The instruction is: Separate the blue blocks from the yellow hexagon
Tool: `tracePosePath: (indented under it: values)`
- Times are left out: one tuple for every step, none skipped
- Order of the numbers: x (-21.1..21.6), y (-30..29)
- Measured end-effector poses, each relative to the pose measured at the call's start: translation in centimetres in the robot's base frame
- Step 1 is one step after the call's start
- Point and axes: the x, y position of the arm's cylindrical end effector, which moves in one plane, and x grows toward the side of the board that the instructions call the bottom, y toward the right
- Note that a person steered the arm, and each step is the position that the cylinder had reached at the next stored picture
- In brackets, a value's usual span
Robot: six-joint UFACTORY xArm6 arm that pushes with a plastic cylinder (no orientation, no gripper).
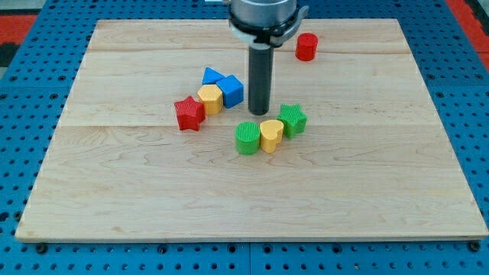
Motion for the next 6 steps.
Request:
tracePosePath:
  values:
    - [-3.3,-3.6]
    - [-6.2,-3.9]
    - [-6.4,-3.2]
    - [-7.2,-4.5]
    - [-7.2,-3.7]
    - [-5.5,-4.0]
